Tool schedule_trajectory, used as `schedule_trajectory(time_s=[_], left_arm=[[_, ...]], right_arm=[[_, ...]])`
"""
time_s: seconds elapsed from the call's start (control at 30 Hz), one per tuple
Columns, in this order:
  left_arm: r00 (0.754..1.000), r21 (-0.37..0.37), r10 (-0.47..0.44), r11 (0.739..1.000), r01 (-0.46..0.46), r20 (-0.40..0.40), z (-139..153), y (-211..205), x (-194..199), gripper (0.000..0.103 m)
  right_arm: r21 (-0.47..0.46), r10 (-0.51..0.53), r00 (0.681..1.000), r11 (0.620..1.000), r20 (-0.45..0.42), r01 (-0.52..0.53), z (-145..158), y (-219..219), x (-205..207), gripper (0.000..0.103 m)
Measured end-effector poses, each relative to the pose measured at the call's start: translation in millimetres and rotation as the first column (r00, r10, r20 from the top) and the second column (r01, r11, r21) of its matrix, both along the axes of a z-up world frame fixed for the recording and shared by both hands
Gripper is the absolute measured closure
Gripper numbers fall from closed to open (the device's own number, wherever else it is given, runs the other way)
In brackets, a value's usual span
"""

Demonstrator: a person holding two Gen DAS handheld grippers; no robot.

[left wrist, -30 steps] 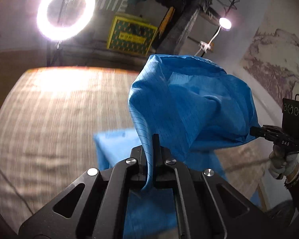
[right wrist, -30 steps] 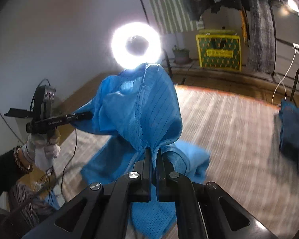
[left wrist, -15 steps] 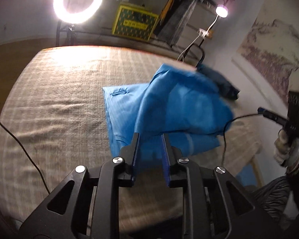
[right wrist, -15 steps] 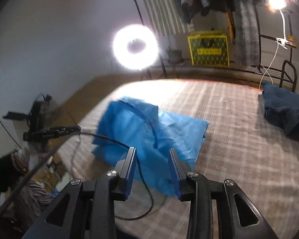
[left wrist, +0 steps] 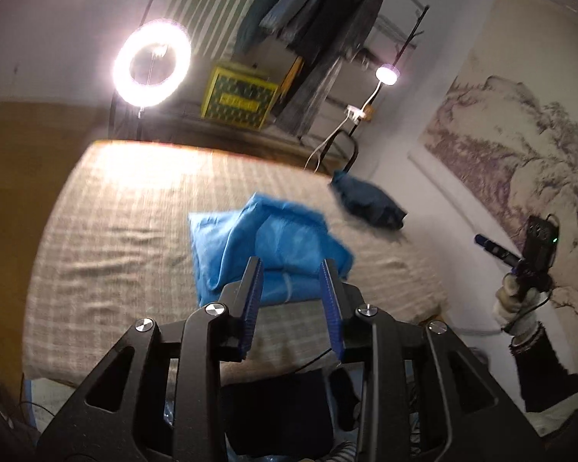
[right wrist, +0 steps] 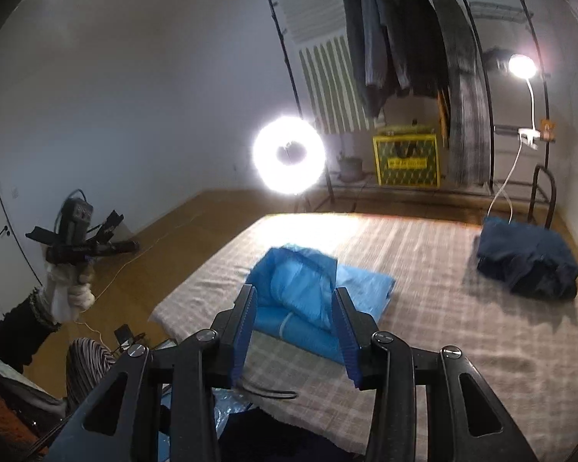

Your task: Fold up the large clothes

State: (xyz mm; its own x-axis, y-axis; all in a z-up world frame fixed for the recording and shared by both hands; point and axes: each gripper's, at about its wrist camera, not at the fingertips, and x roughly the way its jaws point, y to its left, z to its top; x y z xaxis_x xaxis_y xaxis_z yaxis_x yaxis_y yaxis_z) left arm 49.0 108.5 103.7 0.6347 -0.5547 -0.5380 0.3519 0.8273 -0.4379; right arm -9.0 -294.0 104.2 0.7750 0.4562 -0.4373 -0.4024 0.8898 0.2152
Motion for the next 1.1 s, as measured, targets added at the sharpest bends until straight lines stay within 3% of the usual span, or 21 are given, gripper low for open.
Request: schedule_trajectory(time_s=[0.03, 0.1, 0.23, 0.47, 0.53, 0.67, 0.8, 0.83, 0.87, 0.9, 0.93, 0.97, 1.03, 1.1], left_arm=[[1.000, -0.009, 0.000, 1.000, 0.000, 0.005, 7.5, 1.2, -1.5, 0.054], [1.000, -0.016, 0.005, 1.000, -0.004, 0.015, 15.0, 0.8, 1.6, 0.044], [1.000, 0.046, 0.021, 0.999, -0.021, 0.002, -13.1, -14.1, 28.9, 0.038], [0.988, 0.022, 0.100, 0.995, -0.098, -0.114, -112.3, -49.7, 109.3, 0.038], [0.987, 0.022, 0.095, 0.995, -0.093, -0.132, -129.8, -60.8, 127.9, 0.038], [0.985, 0.092, 0.095, 0.992, -0.083, -0.141, -154.5, -83.3, 165.3, 0.038], [0.983, 0.101, 0.098, 0.991, -0.083, -0.153, -172.9, -88.9, 190.8, 0.038], [0.984, 0.087, 0.089, 0.993, -0.076, -0.151, -176.4, -89.3, 196.1, 0.047], [0.985, 0.079, 0.079, 0.995, -0.068, -0.151, -179.7, -90.8, 201.5, 0.054], [0.985, 0.075, 0.065, 0.996, -0.054, -0.159, -182.9, -92.9, 205.9, 0.081], [0.985, 0.067, 0.046, 0.997, -0.035, -0.169, -186.8, -94.9, 208.9, 0.100], [0.984, 0.072, 0.030, 0.997, -0.018, -0.175, -190.4, -97.2, 210.4, 0.100], [0.989, 0.094, 0.000, 0.995, 0.015, -0.151, -191.4, -99.8, 202.9, 0.103], [0.992, 0.132, -0.039, 0.990, 0.055, -0.121, -187.6, -100.2, 186.1, 0.103]], right_arm=[[-0.008, -0.007, 1.000, 1.000, 0.010, 0.007, 3.7, -0.6, -1.9, 0.059], [-0.008, -0.012, 1.000, 1.000, 0.020, 0.012, 7.3, -0.1, -0.7, 0.054], [-0.002, 0.003, 1.000, 1.000, -0.010, -0.003, -8.2, 8.1, 22.5, 0.041], [-0.036, -0.022, 0.994, 0.999, -0.109, 0.018, -79.0, 41.4, 96.1, 0.041], [-0.053, -0.035, 0.990, 0.998, -0.136, 0.028, -99.7, 52.6, 124.5, 0.041], [-0.085, -0.045, 0.978, 0.996, -0.205, 0.028, -133.0, 66.5, 172.1, 0.041], [-0.160, -0.077, 0.965, 0.986, -0.250, 0.038, -160.6, 75.3, 206.1, 0.041], [-0.164, -0.076, 0.962, 0.986, -0.261, 0.033, -165.5, 78.2, 214.2, 0.041], [-0.166, -0.073, 0.962, 0.986, -0.263, 0.029, -167.5, 80.1, 218.1, 0.049], [-0.170, -0.064, 0.963, 0.985, -0.263, 0.020, -169.4, 83.1, 221.8, 0.058], [-0.176, -0.052, 0.962, 0.984, -0.268, 0.005, -171.8, 87.7, 225.7, 0.078], [-0.182, -0.046, 0.961, 0.983, -0.272, -0.005, -173.9, 91.8, 227.7, 0.090], [-0.186, -0.022, 0.966, 0.982, -0.257, -0.028, -174.2, 97.7, 224.2, 0.101], [-0.219, 0.010, 0.976, 0.974, -0.216, -0.058, -170.2, 102.9, 211.7, 0.103]])
